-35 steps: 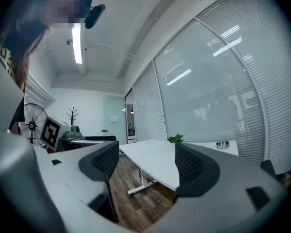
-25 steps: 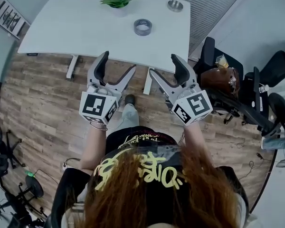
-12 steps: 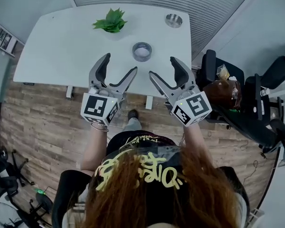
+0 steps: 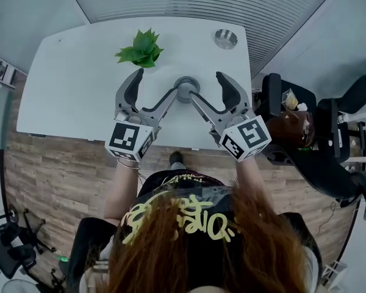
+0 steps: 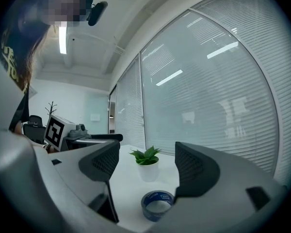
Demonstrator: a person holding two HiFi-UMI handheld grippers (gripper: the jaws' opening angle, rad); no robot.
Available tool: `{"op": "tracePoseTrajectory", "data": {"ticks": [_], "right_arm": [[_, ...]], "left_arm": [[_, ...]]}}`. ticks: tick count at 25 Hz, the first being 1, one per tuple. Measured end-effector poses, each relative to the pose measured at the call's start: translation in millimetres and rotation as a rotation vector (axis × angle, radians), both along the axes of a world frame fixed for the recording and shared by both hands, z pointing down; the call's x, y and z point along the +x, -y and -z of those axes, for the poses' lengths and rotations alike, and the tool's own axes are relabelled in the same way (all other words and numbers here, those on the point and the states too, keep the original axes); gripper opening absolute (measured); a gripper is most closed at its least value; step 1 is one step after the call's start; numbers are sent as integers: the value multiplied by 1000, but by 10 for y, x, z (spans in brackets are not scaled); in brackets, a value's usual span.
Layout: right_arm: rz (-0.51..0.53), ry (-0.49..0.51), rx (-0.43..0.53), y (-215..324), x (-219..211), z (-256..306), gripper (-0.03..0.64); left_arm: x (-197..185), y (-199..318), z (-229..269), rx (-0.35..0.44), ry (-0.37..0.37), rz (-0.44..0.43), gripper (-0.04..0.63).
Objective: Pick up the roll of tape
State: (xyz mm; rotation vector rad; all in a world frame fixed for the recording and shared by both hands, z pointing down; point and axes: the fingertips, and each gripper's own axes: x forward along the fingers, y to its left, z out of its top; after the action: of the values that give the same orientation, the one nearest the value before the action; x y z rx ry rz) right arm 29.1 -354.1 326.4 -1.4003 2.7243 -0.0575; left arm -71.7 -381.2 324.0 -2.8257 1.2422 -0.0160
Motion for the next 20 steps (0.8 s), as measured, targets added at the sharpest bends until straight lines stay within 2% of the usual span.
{"op": "tracePoseTrajectory", "data": {"ticks": [9, 16, 20], "right_arm": [[-52, 14, 12, 368, 21, -44, 342], [-67, 19, 12, 406, 171, -78, 342], [-33, 29, 0, 439, 231, -112, 342]], "left_arm": [[53, 388, -100, -7, 10, -72, 390], [144, 441, -172, -20, -3, -83, 390], [171, 456, -154, -19, 1, -63, 390]]}}
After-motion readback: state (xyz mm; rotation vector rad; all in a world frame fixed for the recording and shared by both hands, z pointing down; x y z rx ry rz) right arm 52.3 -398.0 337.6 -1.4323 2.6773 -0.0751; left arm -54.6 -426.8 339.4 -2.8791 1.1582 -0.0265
